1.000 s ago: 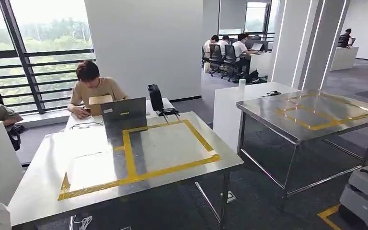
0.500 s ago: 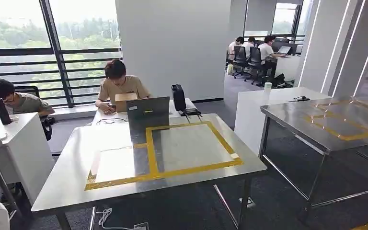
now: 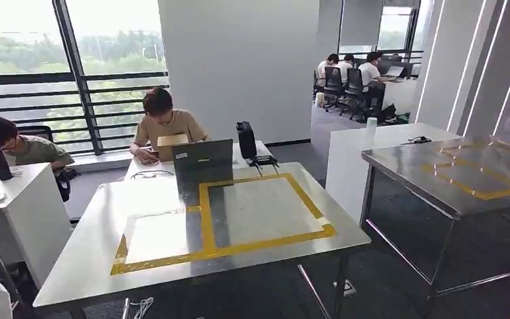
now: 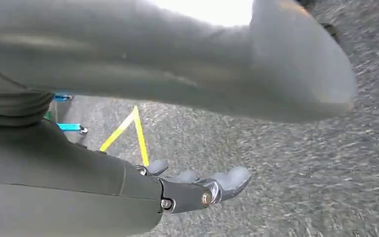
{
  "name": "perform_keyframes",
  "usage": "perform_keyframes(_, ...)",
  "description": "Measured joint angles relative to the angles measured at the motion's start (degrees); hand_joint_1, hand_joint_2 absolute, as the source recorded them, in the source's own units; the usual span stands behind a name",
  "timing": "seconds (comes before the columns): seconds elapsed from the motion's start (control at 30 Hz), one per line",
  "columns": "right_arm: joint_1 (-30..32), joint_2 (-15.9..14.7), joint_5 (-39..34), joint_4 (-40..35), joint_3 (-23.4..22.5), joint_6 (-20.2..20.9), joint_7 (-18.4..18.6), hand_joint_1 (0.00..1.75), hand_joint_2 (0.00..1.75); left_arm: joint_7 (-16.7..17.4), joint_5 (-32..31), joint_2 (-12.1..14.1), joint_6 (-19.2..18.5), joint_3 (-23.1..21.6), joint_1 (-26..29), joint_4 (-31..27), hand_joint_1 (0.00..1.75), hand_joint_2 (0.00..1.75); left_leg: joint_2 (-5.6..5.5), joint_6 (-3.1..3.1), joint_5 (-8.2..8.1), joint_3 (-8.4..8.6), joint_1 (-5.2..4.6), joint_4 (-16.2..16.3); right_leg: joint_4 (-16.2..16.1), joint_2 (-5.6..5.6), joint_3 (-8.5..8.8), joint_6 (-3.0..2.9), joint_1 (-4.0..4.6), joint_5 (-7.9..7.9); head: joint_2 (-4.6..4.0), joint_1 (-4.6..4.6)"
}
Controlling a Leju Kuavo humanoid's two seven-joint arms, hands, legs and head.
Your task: Take the parts from the cabinet and place them on the table.
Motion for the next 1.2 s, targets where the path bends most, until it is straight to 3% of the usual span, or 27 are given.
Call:
perform_keyframes(0.07,0.03,0.0,0.0,0.0,0.0,-0.13,0.02,0.0,0.0,-0.07,0.02,-0.02,0.04,0.0,0.02,-0.13,1.75,1.75,-0.38,0.68,-0.42,-0.19,0.1,-0.71,0.1,-0.11,1.15,0.73,0.01,0.68,0.02,0.04)
perform_keyframes(0.13,-0.01,0.0,0.0,0.0,-0.02,-0.24,0.0,0.0,0.0,-0.02,0.15,-0.15,0.15,0.02,0.19,-0.22,1.75,1.75,-0.79,1.38,-0.95,2.11,0.34,-1.53,2.54,0.1,0.3,1.06,-0.18,0.81,0.04,0.18)
perform_keyframes(0.2,-0.07,0.02,0.0,0.0,-0.02,-0.31,-0.07,0.0,0.0,-0.11,0.42,-0.37,0.2,0.02,0.14,-0.24,1.75,1.75,-0.81,1.88,-1.66,3.47,0.33,-1.9,10.49,0.39,-5.11,1.45,-0.16,0.33,0.02,0.13)
perform_keyframes(0.27,0.12,0.02,0.0,0.0,-0.02,-0.37,-0.07,0.0,0.0,-0.11,0.57,-0.48,0.18,0.02,0.21,-0.15,1.75,1.75,-0.96,1.99,-2.86,4.95,0.31,-2.1,17.11,0.46,-11.24,1.84,-0.17,-3.32,0.02,0.13)
perform_keyframes(0.33,0.46,0.0,0.0,0.0,-0.04,-0.46,-0.04,0.0,0.0,-0.11,0.63,-0.57,0.2,0.02,0.29,-0.11,1.75,1.75,-1.39,1.95,-4.33,6.92,0.33,-2.21,16.75,0.47,-14.15,1.81,-0.27,-5.64,0.02,0.13)
perform_keyframes(0.37,0.6,0.0,0.0,0.0,-0.04,-0.57,-0.04,0.0,0.0,-0.11,0.74,-0.66,0.17,0.02,0.31,-0.09,1.75,1.75,-1.59,1.83,-5.22,8.14,0.33,-2.27,14.04,0.49,-14.48,1.73,-0.33,-4.64,0.02,0.15)
perform_keyframes(0.4,0.72,0.0,0.0,0.0,-0.04,-0.57,-0.07,0.0,0.0,-0.13,0.79,-0.74,0.17,0.02,0.31,0.02,1.75,1.75,-1.65,1.69,-6.21,9.4,0.3,-2.28,10.13,0.53,-14.31,1.6,-0.37,-1.61,0.04,0.11)
perform_keyframes(0.47,1.25,0.0,0.0,0.0,-0.13,-0.57,-0.04,0.0,0.0,-0.18,1.05,-0.87,0.17,0.02,0.38,0.33,1.75,1.75,-1.8,1.31,-8.31,10.75,0.18,-1.89,2.07,0.63,-14.34,1.24,-0.24,10.55,0.02,0.09)
perform_keyframes(0.5,1.2,0.0,0.0,0.0,-0.22,-0.55,-0.04,0.0,0.0,-0.11,1.07,-0.9,0.17,0.02,0.51,0.53,1.75,1.75,-2.19,0.88,-9.46,11.38,0.07,-1.99,1.71,0.57,-13.81,1.03,0.05,11.39,0.0,0.09)
perform_keyframes(0.53,1.19,0.0,0.0,0.0,-0.35,-0.55,-0.02,0.0,0.0,-0.13,1.09,-0.9,0.17,0.02,0.49,0.46,1.75,1.75,-2.14,0.57,-10.63,12.71,0.31,-2.77,1.98,0.53,-12.79,0.73,0.46,10.34,0.02,-0.11)
perform_keyframes(0.57,1.06,0.0,0.0,0.0,-0.37,-0.55,-0.02,0.0,0.0,-0.15,1.09,-0.92,0.17,0.02,0.51,0.37,1.75,1.75,-2.15,-0.02,-9.8,14.24,0.35,-1.81,1.77,0.62,-11.99,0.29,0.41,9.41,0.02,-0.15)
perform_keyframes(0.6,0.73,-0.09,0.0,0.0,-0.39,-0.55,-0.09,0.0,0.0,-0.26,1.09,-0.94,0.17,0.02,0.46,0.33,1.75,1.75,-2.13,-0.3,-8.89,14.04,0.56,-0.5,1.73,0.7,-11.32,-0.28,0.67,8.36,0.04,-0.11)
perform_keyframes(0.63,0.37,-0.09,0.0,0.0,-0.42,-0.55,-0.09,0.0,0.0,-0.17,1.11,-0.9,0.15,0.02,0.43,0.32,1.75,1.75,-1.84,-0.51,-7.76,12.17,0.79,3.1,1.51,0.98,-9.75,-0.86,0.33,8.26,0.04,-0.09)
perform_keyframes(0.67,0.24,-0.2,0.0,0.0,-0.48,-0.57,-0.07,0.0,0.0,-0.22,1.11,-0.92,0.15,0.0,0.44,0.44,1.75,1.75,-1.41,-0.68,-5.99,9.38,0.67,7.88,1.59,0.86,-8.75,-1.34,0.24,7.33,0.04,-0.24)
perform_keyframes(0.7,0.16,-0.31,-0.02,-0.02,-0.52,-0.61,-0.09,0.0,0.0,-0.37,1.25,-0.92,0.13,-0.04,0.33,0.5,1.75,1.75,-1.19,-0.95,-6.03,5.86,0.74,12.2,1.54,0.85,-7.78,-1.61,0.27,6.29,0.02,-0.26)
perform_keyframes(0.77,0.19,-0.42,-0.13,-0.02,-0.63,-0.72,-0.02,0.0,0.0,-0.26,1.51,-0.87,0.13,-0.04,0.43,0.83,1.75,1.75,-1.08,-1.15,-11.5,-0.18,0.85,16.66,1.54,0.88,-5.44,-1.66,0.25,4.27,0.04,-0.22)
perform_keyframes(0.83,0.31,-0.42,-0.17,-0.02,-0.85,-0.7,0.0,0.0,0.0,-0.26,1.44,-0.9,0.13,-0.04,0.4,1.03,1.75,1.75,-0.95,-1.01,-16.44,-3.54,0.85,15.7,1.54,1.02,-2.88,-1.58,0.15,2.18,0.04,-0.22)
perform_keyframes(0.87,0.42,-0.42,-0.17,-0.02,-0.9,-0.7,0.0,0.0,0.0,-0.28,1.44,-0.9,0.15,-0.04,0.4,1.09,1.75,1.75,-0.88,-0.98,-16.92,-4.52,0.85,13.87,1.54,1.1,-1.45,-1.44,0.02,1.11,0.04,-0.17)
perform_keyframes(0.9,0.49,-0.39,-0.17,-0.02,-0.9,-0.7,0.0,0.0,0.0,-0.26,1.44,-0.9,0.15,-0.04,0.4,1.11,1.75,1.75,-0.86,-0.93,-15.45,-5.2,0.84,11.18,1.53,1.19,-0.03,-1.28,-0.1,-0.03,0.04,-0.24)
perform_keyframes(0.93,0.49,-0.33,-0.17,-0.02,-0.92,-0.7,0.0,0.0,0.0,-0.28,1.42,-0.87,0.13,-0.04,0.41,1.14,1.75,1.75,-0.74,-0.78,-9.77,-5.75,0.82,7.6,1.5,1.19,1.39,-1.01,-0.24,-1.24,0.04,-0.2)
perform_keyframes(0.97,0.9,-0.28,-0.2,0.0,-0.94,-0.72,0.0,0.0,0.0,-0.31,1.42,-0.87,0.13,-0.04,0.46,1.29,1.75,1.75,-0.32,-0.69,0.19,-6.15,0.78,3.52,1.36,1.19,1.81,-0.76,-0.23,-2.21,0.02,-0.37)
perform_keyframes(1.0,0.68,-0.26,-0.2,0.0,-0.94,-0.68,-0.02,0.0,0.0,-0.42,1.44,-0.85,0.15,0.0,0.56,1.44,1.75,1.75,0.05,-0.73,3.57,-6.82,0.5,2.22,1.4,1.61,2.91,-0.26,-0.11,-3.3,-0.07,-0.42)
perform_keyframes(1.03,0.57,-0.24,-0.2,0.0,-0.96,-0.7,0.0,0.0,0.0,-0.17,1.44,-0.85,0.15,-0.02,0.54,1.44,1.75,1.75,-0.03,-0.34,3.08,-5.87,0.33,2.52,0.49,1.53,3.47,0.29,-0.14,-4.29,-0.04,-0.44)
perform_keyframes(1.07,0.53,-0.24,-0.2,0.0,-0.98,-0.7,-0.02,0.0,0.0,-0.35,1.42,-0.87,0.15,-0.02,0.49,1.31,1.75,1.75,-0.4,0.08,2.83,-5.37,0.36,1.79,0.71,1.4,5.09,0.72,-0.03,-3.73,-0.07,-0.5)
perform_keyframes(1.1,0.47,-0.26,-0.2,-0.02,-0.98,-0.7,0.0,0.0,0.0,-0.24,1.42,-0.87,0.15,-0.02,0.3,1.27,1.75,1.75,-0.39,0.55,2.34,-4.54,0.44,1.38,1.75,1.38,4.38,1.04,0.02,-1.96,-0.02,-0.35)
perform_keyframes(1.17,0.25,-0.26,-0.2,-0.02,-1.01,-0.7,-0.09,0.0,0.0,-0.39,1.42,-0.87,0.13,0.02,0.23,1.09,1.75,1.75,-0.54,1.4,1.21,-1.38,0.63,-0.1,10.48,1.25,-0.66,1.32,-0.15,2.77,0.0,-0.24)
perform_keyframes(1.2,0.2,-0.26,-0.2,0.0,-1.0,-0.7,-0.04,0.0,0.0,-0.35,1.42,-0.87,0.11,0.0,0.16,1.11,1.75,1.75,-0.51,1.66,0.44,0.07,0.59,-0.76,14.41,1.18,-3.77,1.48,-0.17,3.36,0.0,-0.2)
